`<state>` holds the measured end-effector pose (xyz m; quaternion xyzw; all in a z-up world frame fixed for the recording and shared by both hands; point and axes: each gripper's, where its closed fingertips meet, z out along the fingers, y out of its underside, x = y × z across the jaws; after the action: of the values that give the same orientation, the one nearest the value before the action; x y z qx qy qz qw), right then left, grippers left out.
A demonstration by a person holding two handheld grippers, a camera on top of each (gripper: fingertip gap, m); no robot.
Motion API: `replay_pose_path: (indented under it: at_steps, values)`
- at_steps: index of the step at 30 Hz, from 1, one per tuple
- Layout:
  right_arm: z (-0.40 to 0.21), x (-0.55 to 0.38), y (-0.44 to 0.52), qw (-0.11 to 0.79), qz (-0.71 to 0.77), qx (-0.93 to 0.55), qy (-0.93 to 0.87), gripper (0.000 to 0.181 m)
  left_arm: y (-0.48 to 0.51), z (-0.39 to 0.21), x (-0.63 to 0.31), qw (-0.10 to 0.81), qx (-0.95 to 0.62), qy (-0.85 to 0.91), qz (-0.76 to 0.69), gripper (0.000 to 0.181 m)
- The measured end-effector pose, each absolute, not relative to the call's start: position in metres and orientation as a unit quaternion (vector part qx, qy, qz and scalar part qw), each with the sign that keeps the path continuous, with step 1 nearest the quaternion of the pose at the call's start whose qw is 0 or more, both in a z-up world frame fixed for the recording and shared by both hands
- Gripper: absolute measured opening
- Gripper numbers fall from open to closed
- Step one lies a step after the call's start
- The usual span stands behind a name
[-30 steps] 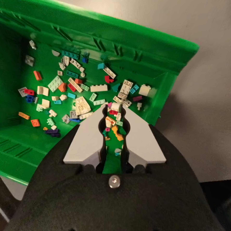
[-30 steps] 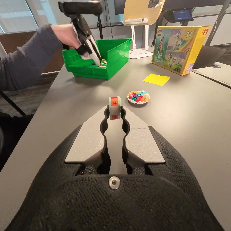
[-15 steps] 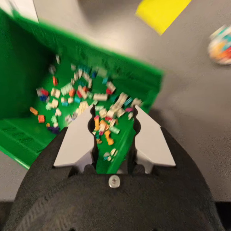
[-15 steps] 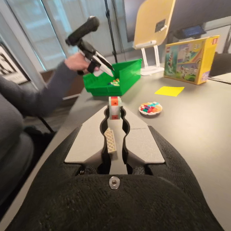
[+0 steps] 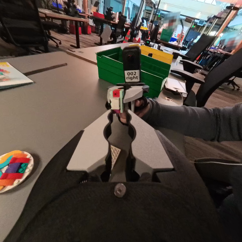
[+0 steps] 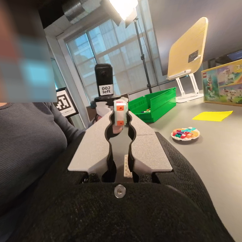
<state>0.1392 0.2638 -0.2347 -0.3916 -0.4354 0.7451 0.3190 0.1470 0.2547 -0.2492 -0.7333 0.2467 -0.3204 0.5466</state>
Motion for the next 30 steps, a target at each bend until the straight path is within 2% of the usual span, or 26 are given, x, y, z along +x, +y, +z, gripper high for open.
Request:
replay_pose_path:
  at_steps: [1,5,9,18,24,30]
  values:
    - [-0.234,0.14,0.265,0.318,0.746,-0.392,-0.433,0.015,0.256,-0.248,0.146,0.551,-0.73,0.246,-0.321,0.013]
    - [-0.236,0.138,0.265,0.321,0.74,-0.396,-0.438,0.015,0.26,-0.251,0.143,0.544,-0.736,0.246,-0.319,0.02]
    - [-0.24,0.135,0.268,0.331,0.725,-0.412,-0.442,0.015,0.262,-0.255,0.145,0.535,-0.741,0.256,-0.317,0.015]
    - [-0.267,0.115,0.285,0.405,0.591,-0.506,-0.48,0.015,0.28,-0.284,0.126,0.494,-0.779,0.214,-0.321,0.014]
    - [-0.265,0.116,0.264,0.295,0.678,-0.486,-0.467,0.015,0.255,-0.281,0.127,0.45,-0.723,0.269,-0.451,0.011]
    - [-0.27,0.113,0.281,0.358,0.62,-0.52,-0.466,0.015,0.271,-0.291,0.116,0.484,-0.751,0.251,-0.372,0.004]
